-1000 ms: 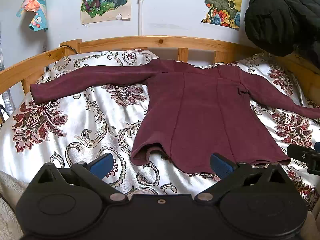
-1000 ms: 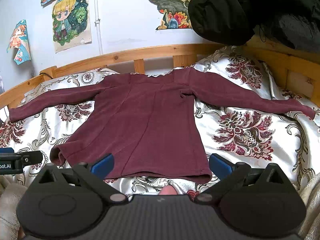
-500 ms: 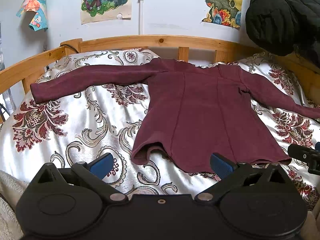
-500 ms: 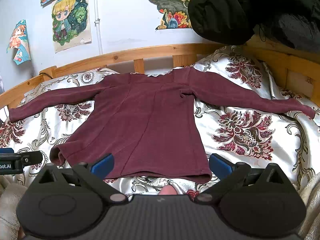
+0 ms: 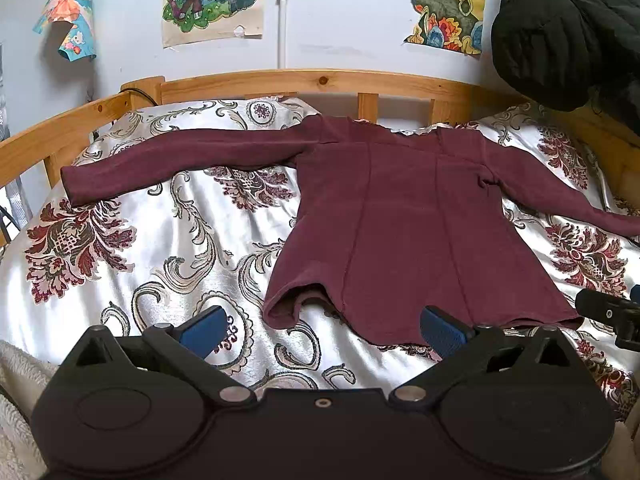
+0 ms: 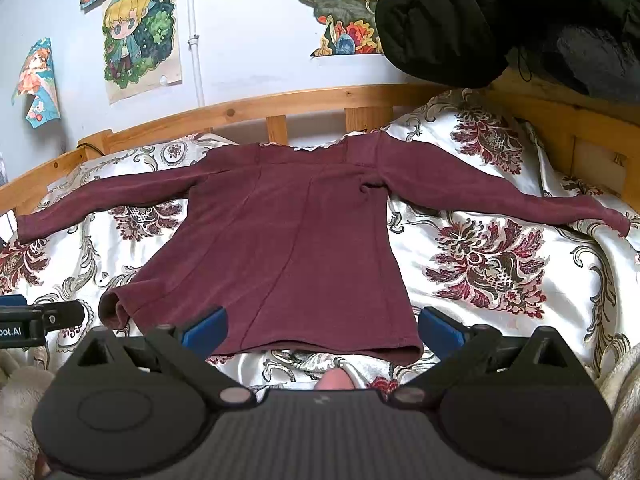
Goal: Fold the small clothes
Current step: 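Move the right tool to the sleeve cuff and close on it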
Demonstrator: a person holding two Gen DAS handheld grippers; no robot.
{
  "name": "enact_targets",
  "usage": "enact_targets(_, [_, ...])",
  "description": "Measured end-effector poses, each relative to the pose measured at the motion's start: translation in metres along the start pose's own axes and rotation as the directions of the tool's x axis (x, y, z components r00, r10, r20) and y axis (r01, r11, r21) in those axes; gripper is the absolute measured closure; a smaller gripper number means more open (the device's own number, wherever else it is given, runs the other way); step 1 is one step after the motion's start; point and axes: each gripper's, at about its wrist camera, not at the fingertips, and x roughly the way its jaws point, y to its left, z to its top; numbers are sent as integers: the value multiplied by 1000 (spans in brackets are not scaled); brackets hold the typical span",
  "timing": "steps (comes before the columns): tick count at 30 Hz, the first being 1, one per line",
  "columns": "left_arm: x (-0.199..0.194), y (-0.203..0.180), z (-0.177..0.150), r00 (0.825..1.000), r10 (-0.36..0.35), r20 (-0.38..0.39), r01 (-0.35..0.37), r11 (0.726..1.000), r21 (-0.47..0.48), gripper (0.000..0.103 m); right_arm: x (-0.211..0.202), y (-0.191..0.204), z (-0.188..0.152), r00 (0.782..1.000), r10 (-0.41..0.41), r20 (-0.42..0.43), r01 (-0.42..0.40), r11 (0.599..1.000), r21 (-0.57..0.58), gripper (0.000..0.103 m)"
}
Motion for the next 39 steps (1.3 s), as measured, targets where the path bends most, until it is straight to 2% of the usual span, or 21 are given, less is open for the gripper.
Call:
enact_targets(4, [2, 5, -6, 1000, -2, -11, 2, 1000, -1, 1, 5, -3, 2, 1000, -8, -21, 8, 1000, 2, 0])
enact_targets(8, [4, 7, -8, 999, -7, -38, 7, 1000, -2, 1, 17, -4, 6, 993, -75, -92, 75, 997, 5, 0])
enact_targets(10, [5, 5, 2, 999, 14, -45, -15, 1000, -5, 1, 22, -6, 10, 984, -124, -128, 125, 992, -2, 0])
enact_targets(12, [8, 5, 9, 998, 49, -49, -49, 999, -8, 1, 27, -12, 13, 979, -139, -149, 142, 990, 5, 0])
enact_targets(16, [13, 2, 24, 998, 47, -48, -48, 999, -11, 1, 33, -27, 24, 977, -150, -148, 159, 986, 50, 0])
enact_targets(22, [38, -8, 57, 997, 29, -64, -26, 999, 46, 1, 53, -60, 49, 968, -204, -144, 219, 971, 96, 0])
enact_targets(27, [78, -19, 86, 994, -4, -113, 14, 996, 90, 1, 75, -94, 63, 960, -243, -137, 263, 953, 152, 0])
enact_targets(33, [134, -33, 104, 985, -15, -173, 37, 991, 128, 1, 99, -151, 77, 951, -300, -75, 309, 921, 236, 0])
enact_targets(37, [163, -35, 104, 982, -23, -186, 45, 992, 116, 1, 112, -193, 85, 921, -390, -22, 378, 875, 303, 0])
enact_targets(39, [177, -36, 102, 979, -29, -201, 52, 993, 109, 1, 116, -209, 87, 888, -459, 25, 428, 847, 316, 0])
